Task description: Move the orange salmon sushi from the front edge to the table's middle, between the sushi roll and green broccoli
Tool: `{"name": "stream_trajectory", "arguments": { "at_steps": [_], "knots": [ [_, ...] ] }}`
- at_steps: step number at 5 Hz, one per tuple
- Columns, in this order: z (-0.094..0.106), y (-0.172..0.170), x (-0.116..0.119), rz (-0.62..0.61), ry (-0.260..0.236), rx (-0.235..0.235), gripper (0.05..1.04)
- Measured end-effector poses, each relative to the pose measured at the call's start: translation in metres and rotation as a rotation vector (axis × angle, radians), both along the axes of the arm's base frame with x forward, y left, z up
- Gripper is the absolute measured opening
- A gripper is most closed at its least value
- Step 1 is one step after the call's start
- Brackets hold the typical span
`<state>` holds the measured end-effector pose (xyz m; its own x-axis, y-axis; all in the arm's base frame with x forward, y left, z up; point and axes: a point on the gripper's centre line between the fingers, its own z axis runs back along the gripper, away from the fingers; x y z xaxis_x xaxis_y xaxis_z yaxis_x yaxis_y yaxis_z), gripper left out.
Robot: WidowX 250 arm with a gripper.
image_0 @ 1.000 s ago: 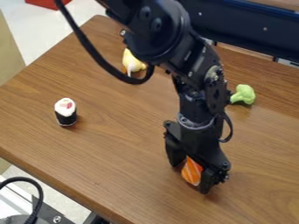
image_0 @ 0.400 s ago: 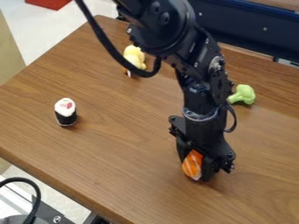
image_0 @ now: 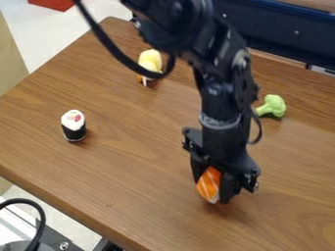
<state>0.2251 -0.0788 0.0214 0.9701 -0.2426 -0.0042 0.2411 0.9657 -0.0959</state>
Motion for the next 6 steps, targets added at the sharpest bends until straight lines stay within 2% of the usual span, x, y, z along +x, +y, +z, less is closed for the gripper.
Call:
{"name": "stream_trajectory", "arguments": {
  "at_steps": [2, 4, 5, 6],
  "knots": [
    [0.035, 0.019, 0.015, 0.056, -0.009, -0.038, 0.544],
    [0.062, 0.063, 0.035, 0.169, -0.012, -0.059, 0.544],
    [0.076, 0.086, 0.047, 0.222, -0.031, -0.067, 0.544],
    [0.075, 0.102, 0.057, 0.259, -0.026, -0.062, 0.544]
  ]
}}
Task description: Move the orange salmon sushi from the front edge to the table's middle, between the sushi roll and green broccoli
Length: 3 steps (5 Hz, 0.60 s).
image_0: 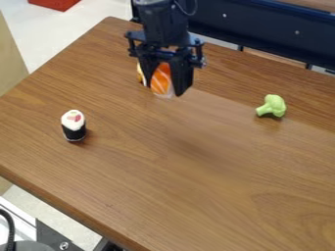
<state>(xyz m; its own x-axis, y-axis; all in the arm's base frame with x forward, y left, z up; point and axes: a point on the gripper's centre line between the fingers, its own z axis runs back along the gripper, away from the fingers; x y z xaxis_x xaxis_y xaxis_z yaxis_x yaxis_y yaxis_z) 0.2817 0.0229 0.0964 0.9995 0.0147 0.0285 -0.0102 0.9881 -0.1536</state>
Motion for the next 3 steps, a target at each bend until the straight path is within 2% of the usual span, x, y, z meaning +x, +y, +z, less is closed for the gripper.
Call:
{"name": "stream_trajectory", "arguments": {
  "at_steps": [1, 2, 3],
  "knots": [
    [-0.017, 0.011, 0.009, 0.015, 0.026, 0.018, 0.544],
    [-0.034, 0.011, 0.017, 0.023, 0.022, 0.066, 0.544],
    [-0.05, 0.007, 0.016, 0.024, 0.013, 0.094, 0.545]
  ]
}}
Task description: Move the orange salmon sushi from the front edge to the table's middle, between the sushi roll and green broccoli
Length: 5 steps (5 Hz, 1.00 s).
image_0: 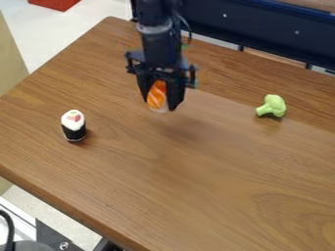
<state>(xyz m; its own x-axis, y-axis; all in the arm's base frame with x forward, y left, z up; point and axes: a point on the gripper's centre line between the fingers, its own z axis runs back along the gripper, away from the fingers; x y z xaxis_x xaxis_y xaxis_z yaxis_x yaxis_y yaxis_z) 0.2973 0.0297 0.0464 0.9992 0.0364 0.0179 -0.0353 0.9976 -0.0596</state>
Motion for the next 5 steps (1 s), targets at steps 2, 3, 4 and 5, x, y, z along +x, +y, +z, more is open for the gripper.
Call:
{"name": "stream_trajectory", "arguments": {
  "at_steps": [2, 3, 4, 5],
  "knots": [
    [-0.024, -0.003, 0.002, -0.003, -0.02, 0.035, 0.544],
    [-0.032, -0.003, 0.003, -0.004, -0.014, 0.045, 0.594],
    [-0.038, -0.002, 0.0, -0.003, 0.011, 0.058, 0.888],
    [-0.039, -0.003, 0.001, 0.0, 0.002, 0.068, 1.018]
  ]
}}
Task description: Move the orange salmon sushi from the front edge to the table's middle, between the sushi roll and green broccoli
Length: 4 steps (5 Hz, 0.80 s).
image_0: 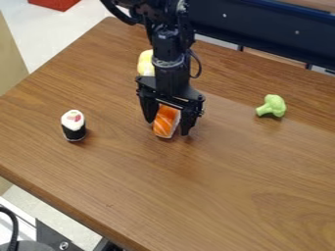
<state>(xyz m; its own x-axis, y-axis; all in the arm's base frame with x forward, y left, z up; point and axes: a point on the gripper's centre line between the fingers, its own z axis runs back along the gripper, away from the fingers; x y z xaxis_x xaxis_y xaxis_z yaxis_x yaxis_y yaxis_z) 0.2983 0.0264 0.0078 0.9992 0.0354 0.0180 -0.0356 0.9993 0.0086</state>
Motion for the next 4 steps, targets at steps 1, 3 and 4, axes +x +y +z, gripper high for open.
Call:
{"name": "stream_trajectory", "arguments": {
  "at_steps": [1, 3, 4],
  "knots": [
    [0.009, -0.005, -0.008, -0.003, 0.038, -0.026, 1.009],
    [0.062, -0.011, -0.013, -0.022, 0.033, -0.133, 1.009],
    [0.071, -0.011, -0.014, -0.027, 0.041, -0.137, 1.009]
  ]
}}
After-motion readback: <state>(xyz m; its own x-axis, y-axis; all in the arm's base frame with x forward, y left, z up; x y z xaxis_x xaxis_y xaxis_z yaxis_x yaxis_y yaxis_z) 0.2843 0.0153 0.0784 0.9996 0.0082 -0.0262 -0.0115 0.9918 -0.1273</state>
